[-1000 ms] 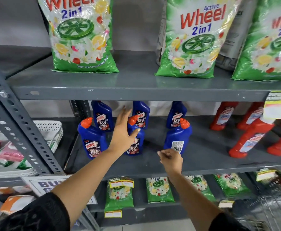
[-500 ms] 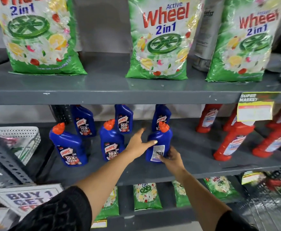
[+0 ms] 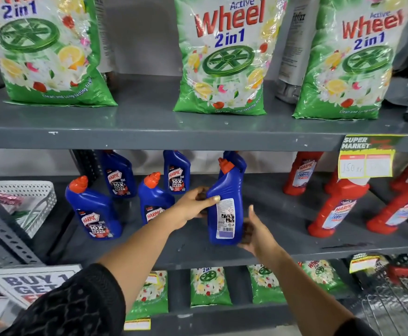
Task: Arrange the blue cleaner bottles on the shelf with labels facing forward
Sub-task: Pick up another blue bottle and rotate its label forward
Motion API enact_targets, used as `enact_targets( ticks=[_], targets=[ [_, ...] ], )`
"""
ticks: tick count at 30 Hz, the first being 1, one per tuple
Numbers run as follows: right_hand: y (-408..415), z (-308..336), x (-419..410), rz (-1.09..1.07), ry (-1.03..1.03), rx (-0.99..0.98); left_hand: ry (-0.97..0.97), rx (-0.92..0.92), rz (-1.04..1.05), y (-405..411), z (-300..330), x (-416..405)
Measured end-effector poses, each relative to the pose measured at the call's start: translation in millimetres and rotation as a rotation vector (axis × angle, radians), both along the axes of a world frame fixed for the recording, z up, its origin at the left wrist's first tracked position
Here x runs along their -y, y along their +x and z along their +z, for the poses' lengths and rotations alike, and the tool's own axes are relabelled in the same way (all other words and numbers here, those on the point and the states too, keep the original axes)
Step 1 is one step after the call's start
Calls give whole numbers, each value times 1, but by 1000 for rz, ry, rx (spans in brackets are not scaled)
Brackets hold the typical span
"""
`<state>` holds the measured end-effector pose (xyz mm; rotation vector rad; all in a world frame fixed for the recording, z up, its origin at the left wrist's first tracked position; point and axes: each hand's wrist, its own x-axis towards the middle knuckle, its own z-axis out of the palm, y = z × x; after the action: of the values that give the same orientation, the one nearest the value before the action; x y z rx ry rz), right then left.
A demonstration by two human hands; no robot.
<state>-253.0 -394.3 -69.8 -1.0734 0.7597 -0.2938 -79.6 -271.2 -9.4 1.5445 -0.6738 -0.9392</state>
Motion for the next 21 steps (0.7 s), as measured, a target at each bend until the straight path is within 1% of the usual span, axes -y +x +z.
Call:
enact_targets(
  ticks=[2,4,5,7,9,12,13,16,18,20,21],
  targets=[
    [0,2,-2,78,160,-32,-52,-51,-15,-1,5,-1],
    [-1,5,-5,179,280,-14,-84,-105,-32,-4,6,-2],
    [1,7,-8,195,328,-8,-98,-127,-40,-5,4,-2],
    [4,11,-14,146,453,23,-134,-183,-27,-8,-3,-3],
    [9,10,-19,42,530,94,-179,-240,28,-14,-9,-2],
    [17,0,-22,-40,498,238,-244,-324,105,-27,-14,6],
    [19,-2,-23,-50,472,275,-255,-325,112,-32,-13,9],
    [19,-6,-21,0,339,296,-206,-211,117,-42,-11,16],
    [18,-8,-17,54,243,279,-165,-157,174,-41,-12,18],
    [18,-12,-10,39,160,273,-132,-96,229,-34,-12,18],
    [17,-14,-6,11,100,257,-110,-36,232,-30,-12,19]
  ],
)
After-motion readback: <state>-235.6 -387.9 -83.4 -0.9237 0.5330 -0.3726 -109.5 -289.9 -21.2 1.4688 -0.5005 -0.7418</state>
